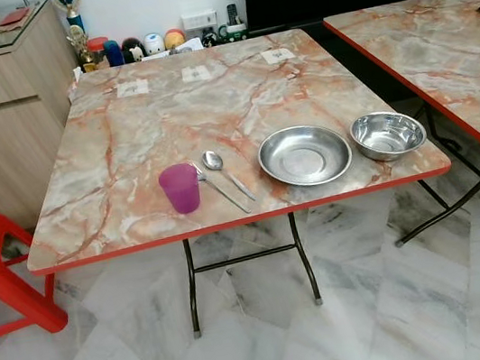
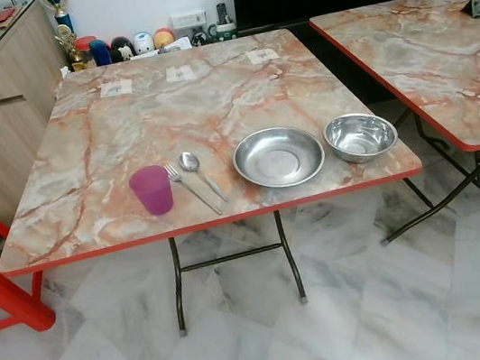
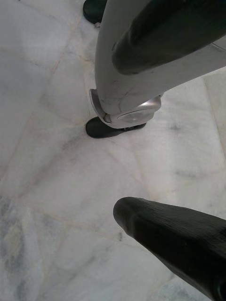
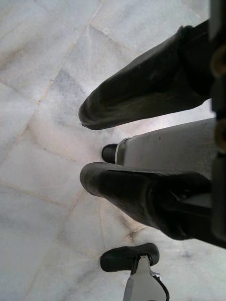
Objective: Setting the table
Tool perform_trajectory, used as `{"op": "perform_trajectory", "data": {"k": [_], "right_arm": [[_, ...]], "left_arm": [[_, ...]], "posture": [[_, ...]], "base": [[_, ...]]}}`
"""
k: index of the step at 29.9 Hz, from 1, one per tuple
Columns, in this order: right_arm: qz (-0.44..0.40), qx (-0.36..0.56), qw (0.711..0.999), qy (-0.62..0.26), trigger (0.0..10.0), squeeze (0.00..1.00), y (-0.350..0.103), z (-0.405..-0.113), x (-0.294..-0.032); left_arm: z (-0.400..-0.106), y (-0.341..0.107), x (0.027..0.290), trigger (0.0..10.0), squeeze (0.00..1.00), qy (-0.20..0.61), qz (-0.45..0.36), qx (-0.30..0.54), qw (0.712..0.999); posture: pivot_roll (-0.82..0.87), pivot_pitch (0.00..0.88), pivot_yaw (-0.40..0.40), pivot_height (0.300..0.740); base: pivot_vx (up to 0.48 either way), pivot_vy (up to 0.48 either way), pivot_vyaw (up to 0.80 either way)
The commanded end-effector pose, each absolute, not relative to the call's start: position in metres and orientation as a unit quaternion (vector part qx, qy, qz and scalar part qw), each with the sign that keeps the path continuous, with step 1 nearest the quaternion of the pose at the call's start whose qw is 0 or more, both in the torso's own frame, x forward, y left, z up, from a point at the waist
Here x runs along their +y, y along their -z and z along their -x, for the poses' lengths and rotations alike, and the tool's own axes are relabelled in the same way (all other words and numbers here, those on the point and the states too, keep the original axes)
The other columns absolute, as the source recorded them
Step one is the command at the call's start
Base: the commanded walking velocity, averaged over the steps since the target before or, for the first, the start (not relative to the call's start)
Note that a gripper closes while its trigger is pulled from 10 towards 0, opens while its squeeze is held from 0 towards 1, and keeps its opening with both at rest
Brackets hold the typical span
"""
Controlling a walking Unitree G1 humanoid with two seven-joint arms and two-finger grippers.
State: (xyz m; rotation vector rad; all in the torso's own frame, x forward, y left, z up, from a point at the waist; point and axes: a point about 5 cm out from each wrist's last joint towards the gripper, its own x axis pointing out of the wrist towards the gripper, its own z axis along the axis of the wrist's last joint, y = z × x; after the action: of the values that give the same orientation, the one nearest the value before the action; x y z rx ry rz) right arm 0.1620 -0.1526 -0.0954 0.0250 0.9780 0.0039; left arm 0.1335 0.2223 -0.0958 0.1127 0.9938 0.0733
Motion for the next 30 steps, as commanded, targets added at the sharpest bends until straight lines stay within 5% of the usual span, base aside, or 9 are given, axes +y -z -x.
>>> {"op": "perform_trajectory", "data": {"k": [1, 9, 11, 13, 30], "right_arm": [[-0.104, 0.398, 0.909, 0.068, 10.0, 0.00, 0.071, -0.205, -0.192], [-0.104, 0.398, 0.909, 0.068, 10.0, 0.00, 0.071, -0.205, -0.192], [-0.119, 0.387, 0.910, 0.087, 10.0, 0.00, 0.071, -0.203, -0.192], [-0.122, 0.385, 0.910, 0.089, 10.0, 0.00, 0.071, -0.203, -0.192], [-0.131, 0.342, 0.927, 0.078, 10.0, 0.00, 0.064, -0.211, -0.193]], "left_arm": [[-0.171, 0.084, 0.215, 10.0, 0.00, -0.014, -0.026, 0.467, 0.884], [-0.171, 0.084, 0.215, 10.0, 0.00, -0.014, -0.026, 0.467, 0.884], [-0.188, 0.068, 0.235, 10.0, 0.00, -0.042, -0.031, 0.389, 0.920], [-0.190, 0.065, 0.240, 10.0, 0.00, -0.045, -0.037, 0.379, 0.924], [-0.214, 0.058, 0.206, 10.0, 0.00, -0.015, -0.042, 0.341, 0.939]], "posture": [[0.00, 0.077, 0.005, 0.740], [0.00, 0.077, 0.005, 0.740], [0.00, 0.061, 0.008, 0.740], [0.00, 0.068, 0.008, 0.740], [0.00, 0.099, 0.003, 0.740]], "base": [[0.000, 0.000, 0.00], [0.000, 0.000, 0.00], [0.000, 0.000, 0.00], [0.000, 0.000, 0.00], [0.000, 0.000, 0.00]]}}
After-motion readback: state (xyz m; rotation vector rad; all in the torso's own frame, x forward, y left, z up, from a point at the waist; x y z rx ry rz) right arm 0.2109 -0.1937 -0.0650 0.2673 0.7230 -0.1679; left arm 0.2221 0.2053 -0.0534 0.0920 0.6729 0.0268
